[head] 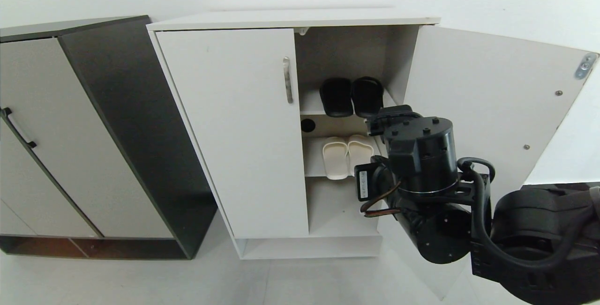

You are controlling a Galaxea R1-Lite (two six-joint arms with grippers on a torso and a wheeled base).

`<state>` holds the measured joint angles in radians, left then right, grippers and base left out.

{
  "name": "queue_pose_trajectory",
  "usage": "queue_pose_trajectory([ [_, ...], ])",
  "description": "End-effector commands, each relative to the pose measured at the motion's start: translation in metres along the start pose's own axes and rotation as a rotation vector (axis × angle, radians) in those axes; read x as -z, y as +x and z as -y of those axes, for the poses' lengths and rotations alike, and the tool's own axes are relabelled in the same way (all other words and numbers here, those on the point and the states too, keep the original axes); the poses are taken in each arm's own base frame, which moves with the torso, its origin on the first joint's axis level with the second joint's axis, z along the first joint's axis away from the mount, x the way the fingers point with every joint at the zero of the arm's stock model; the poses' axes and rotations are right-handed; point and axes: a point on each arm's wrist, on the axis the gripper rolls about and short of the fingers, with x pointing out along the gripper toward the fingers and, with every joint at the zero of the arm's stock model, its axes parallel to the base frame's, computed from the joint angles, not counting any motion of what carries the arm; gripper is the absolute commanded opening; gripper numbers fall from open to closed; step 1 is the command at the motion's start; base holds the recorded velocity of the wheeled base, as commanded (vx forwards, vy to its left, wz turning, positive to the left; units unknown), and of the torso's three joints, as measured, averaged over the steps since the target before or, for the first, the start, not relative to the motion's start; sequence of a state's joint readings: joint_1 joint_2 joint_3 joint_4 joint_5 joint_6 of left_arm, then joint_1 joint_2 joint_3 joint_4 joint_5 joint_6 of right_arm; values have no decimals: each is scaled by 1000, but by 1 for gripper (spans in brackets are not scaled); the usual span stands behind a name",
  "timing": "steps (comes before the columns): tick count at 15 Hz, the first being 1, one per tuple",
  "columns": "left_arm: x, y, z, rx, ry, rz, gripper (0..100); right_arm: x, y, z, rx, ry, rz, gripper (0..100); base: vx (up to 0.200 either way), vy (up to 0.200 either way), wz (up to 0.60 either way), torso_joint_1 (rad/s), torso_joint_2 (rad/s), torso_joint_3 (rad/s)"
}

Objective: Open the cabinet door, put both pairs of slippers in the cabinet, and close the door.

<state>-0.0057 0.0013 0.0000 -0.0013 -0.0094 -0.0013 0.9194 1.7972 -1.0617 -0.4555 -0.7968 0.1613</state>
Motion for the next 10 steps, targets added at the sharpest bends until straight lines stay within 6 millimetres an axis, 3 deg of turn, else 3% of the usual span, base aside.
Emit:
queue_pose_trajectory([
  [1,0,0,0,-1,0,0,0,2,1,-1,2,-5,-5,0,0,0,0,0,0,0],
  [5,0,0,0,0,0,0,0,2,4,1,10,-4,-6,0,0,0,0,-1,-35,-35],
  [8,0,0,0,-1,0,0,0,2,5,2,13,-4,-5,0,0,0,0,18,-190,-318],
  [10,0,0,0,0,0,0,0,3,5,2,13,-6,-8,0,0,0,0,61,-515,-373],
])
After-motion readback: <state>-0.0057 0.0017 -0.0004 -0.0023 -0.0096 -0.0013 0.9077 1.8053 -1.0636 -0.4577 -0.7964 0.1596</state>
